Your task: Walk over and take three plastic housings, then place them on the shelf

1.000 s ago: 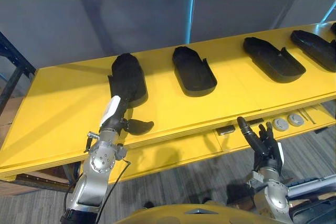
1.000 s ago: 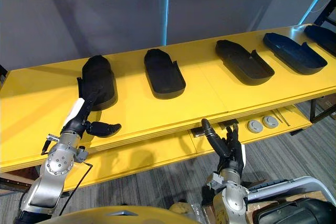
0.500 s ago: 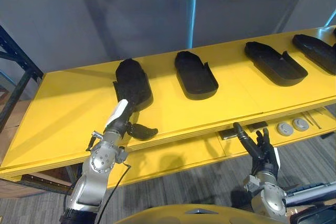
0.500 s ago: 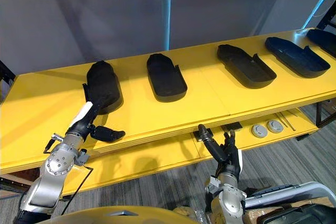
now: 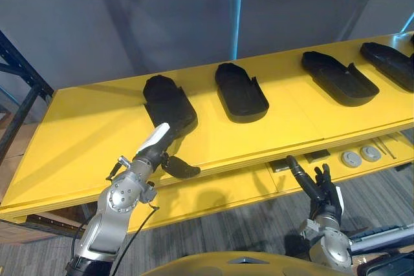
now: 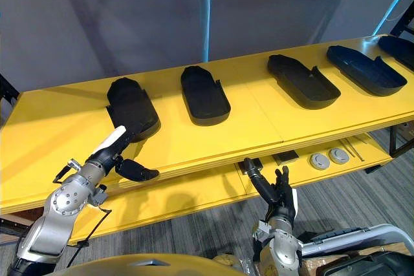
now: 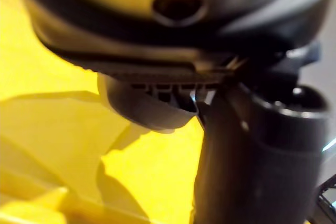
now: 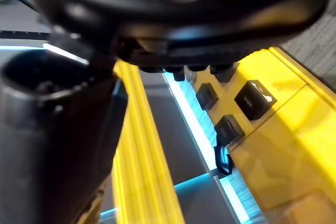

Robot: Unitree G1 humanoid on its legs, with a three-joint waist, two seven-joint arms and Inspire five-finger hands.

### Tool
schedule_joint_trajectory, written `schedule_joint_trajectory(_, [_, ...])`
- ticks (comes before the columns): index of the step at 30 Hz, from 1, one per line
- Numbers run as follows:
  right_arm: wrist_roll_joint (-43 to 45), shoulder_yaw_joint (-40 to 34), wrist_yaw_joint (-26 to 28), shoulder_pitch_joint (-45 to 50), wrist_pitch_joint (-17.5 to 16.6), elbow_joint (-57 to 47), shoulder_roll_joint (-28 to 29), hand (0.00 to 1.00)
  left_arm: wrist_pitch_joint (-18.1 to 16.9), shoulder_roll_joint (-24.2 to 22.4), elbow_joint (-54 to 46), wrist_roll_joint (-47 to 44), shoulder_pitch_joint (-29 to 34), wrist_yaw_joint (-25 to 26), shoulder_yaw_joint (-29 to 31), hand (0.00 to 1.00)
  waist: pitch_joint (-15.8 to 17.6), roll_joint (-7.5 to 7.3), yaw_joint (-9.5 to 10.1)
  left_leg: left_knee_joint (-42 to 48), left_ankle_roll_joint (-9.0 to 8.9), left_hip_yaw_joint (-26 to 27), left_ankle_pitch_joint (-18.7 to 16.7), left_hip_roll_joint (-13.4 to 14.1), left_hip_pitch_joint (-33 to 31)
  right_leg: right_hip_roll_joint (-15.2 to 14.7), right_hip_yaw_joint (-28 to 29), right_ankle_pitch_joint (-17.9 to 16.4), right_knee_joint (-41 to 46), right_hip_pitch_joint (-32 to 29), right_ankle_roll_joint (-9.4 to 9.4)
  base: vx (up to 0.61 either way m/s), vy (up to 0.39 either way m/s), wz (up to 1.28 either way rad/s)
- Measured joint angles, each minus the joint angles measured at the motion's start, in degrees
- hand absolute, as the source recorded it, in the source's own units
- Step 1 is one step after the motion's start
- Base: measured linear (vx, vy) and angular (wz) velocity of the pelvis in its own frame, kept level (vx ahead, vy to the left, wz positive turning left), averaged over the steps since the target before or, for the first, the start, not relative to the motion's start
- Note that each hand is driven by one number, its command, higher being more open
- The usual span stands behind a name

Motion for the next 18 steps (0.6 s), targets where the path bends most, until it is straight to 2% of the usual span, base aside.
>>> schedule_joint_trajectory(1, [0.0,0.0,0.0,0.0,0.0,0.0,0.0,1.00,0.1,0.0,0.0,0.0,0.0,1.8,0.1,1.00,0.0,-0.04,0.00,0.0,0.02,-0.1,0.0,0.0,0.0,0.0,-0.1,0.0,0.0,0.0,0.00,0.00,0.000,0.04])
schedule_joint_trajectory(4, [0.0,0.2,-0.1,0.1,0.0,0.2,0.1,1.00,0.1,-0.9,0.0,-0.1,0.0,11.2,1.0,1.00,0.2,-0.25,-0.01,0.0,0.04,-0.4,0.2,0.0,-0.1,0.0,-0.7,0.0,0.0,0.2,-0.02,0.00,0.009,0.06])
schedule_joint_trajectory(6, [0.0,0.8,-0.5,0.5,0.0,0.5,0.2,1.00,-0.2,-3.0,0.0,-2.3,0.0,20.1,3.6,1.00,0.2,-0.37,-0.05,0.0,0.02,-0.6,0.2,0.0,0.0,0.0,-0.9,0.0,0.0,0.3,-0.08,0.00,0.008,0.02])
schedule_joint_trajectory(7, [0.0,1.1,-0.7,0.5,0.0,0.7,0.2,1.00,-0.6,-3.6,0.0,-4.1,0.0,22.2,4.4,1.00,0.3,-0.41,-0.08,0.0,0.00,-0.7,0.3,0.0,0.0,0.0,-0.9,-0.1,0.0,0.3,-0.12,0.00,0.000,0.00])
schedule_joint_trajectory(9, [-0.7,1.4,-1.4,0.9,-0.1,2.1,0.9,1.00,-4.5,-6.2,-0.1,-11.2,-0.1,29.0,6.8,1.00,0.4,-0.61,0.01,-0.1,-0.01,-0.8,0.3,0.0,-0.1,0.1,-0.9,-0.2,0.0,0.3,-0.27,0.00,0.007,0.02])
schedule_joint_trajectory(12, [-2.2,2.3,-1.7,1.4,-0.1,3.7,2.1,1.00,-10.3,-10.0,-3.3,-19.9,-0.1,32.1,5.7,1.00,0.8,-1.23,0.19,-0.1,-0.01,-1.4,0.5,-0.1,-0.1,0.1,-1.1,-0.2,0.0,0.5,-0.37,0.01,0.017,0.08])
schedule_joint_trajectory(15, [-3.1,3.9,-2.4,1.5,-0.1,4.4,2.4,1.00,-15.8,-12.7,-6.0,-28.4,-0.2,31.2,0.3,1.00,1.1,-1.73,0.02,-0.1,0.03,-1.4,0.6,-0.2,-0.2,0.1,-1.0,-0.3,0.0,0.5,-0.39,0.00,0.000,0.00])
schedule_joint_trajectory(18, [-4.4,5.0,-2.6,1.2,-0.1,6.0,2.6,1.00,-17.0,-14.8,-6.5,-34.3,-1.8,28.4,-6.6,1.00,1.2,-1.95,-0.27,-0.1,0.10,-1.3,0.7,-0.3,-0.3,0.1,-0.8,-0.3,0.0,0.2,-0.37,0.00,0.004,-0.01])
